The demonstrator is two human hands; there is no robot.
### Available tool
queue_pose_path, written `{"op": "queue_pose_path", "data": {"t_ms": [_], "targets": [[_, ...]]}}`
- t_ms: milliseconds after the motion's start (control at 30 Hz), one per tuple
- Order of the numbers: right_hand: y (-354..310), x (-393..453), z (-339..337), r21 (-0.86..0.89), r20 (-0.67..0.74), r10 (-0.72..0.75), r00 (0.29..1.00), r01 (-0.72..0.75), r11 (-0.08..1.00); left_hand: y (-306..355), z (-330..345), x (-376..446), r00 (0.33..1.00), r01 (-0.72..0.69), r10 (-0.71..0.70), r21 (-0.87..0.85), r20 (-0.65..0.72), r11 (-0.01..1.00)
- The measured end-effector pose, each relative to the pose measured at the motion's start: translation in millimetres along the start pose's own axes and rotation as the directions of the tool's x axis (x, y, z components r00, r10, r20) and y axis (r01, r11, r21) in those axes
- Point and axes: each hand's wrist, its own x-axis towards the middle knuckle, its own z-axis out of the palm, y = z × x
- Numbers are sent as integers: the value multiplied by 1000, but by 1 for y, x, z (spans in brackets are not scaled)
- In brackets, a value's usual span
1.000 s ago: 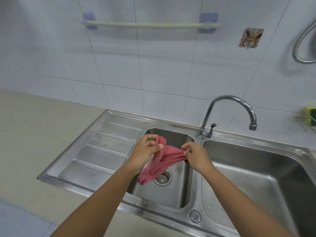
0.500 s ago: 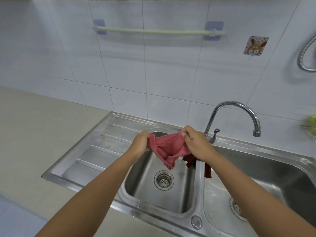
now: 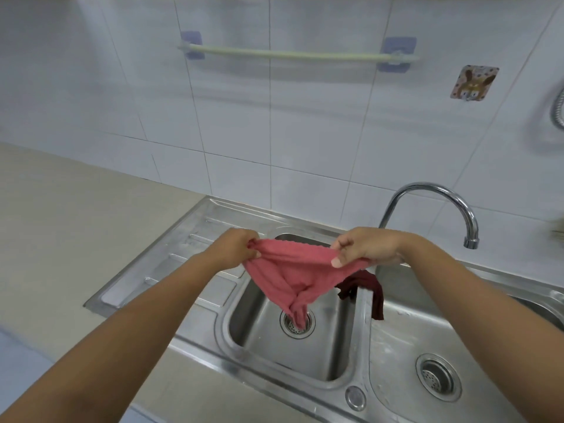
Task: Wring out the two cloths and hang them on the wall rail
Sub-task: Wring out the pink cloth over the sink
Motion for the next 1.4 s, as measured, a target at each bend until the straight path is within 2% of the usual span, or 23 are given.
{"op": "queue_pose_path", "data": {"t_ms": [33,67,100,167,200,233,267,367,433,500,533,567,600,667,700,733,833,933,1033,1167,1233,1300,1400], "targets": [[-2,-3,-2,-73,43,47,998,-44,996,-3,-3,0,1000,-1,1,64,6,998],[-5,-5,-4,-203,29,98,995,-90,975,-5,-5,0,1000,6,-6,121,-4,993],[-8,-4,-7,-363,-41,129,991,-135,922,-6,-8,0,1000,12,-8,166,-29,986],[-13,4,-9,-581,-293,37,956,-209,787,-5,-13,1,999,-8,17,200,-43,980],[-14,10,-11,-615,-438,-70,896,-242,750,-4,-14,1,999,-34,36,200,-9,979],[-11,18,-13,-607,-552,-148,820,-274,746,-2,-16,1,998,-66,59,197,38,978],[-7,27,-14,-602,-604,-177,777,-299,740,-2,-17,1,994,-85,71,189,80,978],[7,39,-8,-618,-608,-136,782,-359,699,-10,-20,-2,992,-62,46,135,116,989],[8,38,-5,-538,-696,-168,698,-352,766,-16,-26,-2,999,-31,29,95,21,995],[5,37,-3,-500,-772,-240,589,-328,802,-18,-32,-1,983,3,11,73,-184,997],[1,37,0,-500,-770,-246,589,-319,805,-18,-35,0,969,13,2,60,-247,998],[0,38,4,-517,-748,-232,622,-327,791,-20,-38,0,971,14,0,54,-239,998],[0,40,8,-520,-737,-217,640,-333,786,-22,-40,1,988,2,6,52,-155,999],[0,38,8,-467,-770,-201,605,-321,824,-25,-43,3,996,-27,26,21,81,999],[-1,36,5,-434,-796,-199,571,-310,846,-27,-45,4,990,-29,29,1,138,1000],[-3,34,2,-424,-806,-201,557,-306,852,-28,-48,6,990,-36,37,-11,139,999],[-15,32,4,-446,-768,-178,616,-314,838,-32,-60,13,992,-55,56,-12,114,998],[-26,34,6,-439,-759,-162,630,-312,842,-40,-69,19,989,-62,55,48,139,997],[-38,36,-1,-465,-725,-174,666,-287,838,-55,-80,21,993,-87,76,129,88,988],[-53,42,-6,-545,-593,-182,784,-224,808,-71,-99,13,987,-108,79,211,141,972],[-61,41,-6,-525,-529,-156,834,-177,833,-81,-107,6,982,-137,106,211,153,968],[-67,42,-5,-484,-485,-129,865,-142,864,-91,-111,0,987,-132,112,190,112,973],[-85,52,-4,-493,-466,-107,878,-157,856,-103,-119,1,994,-77,89,166,-62,983]]}}
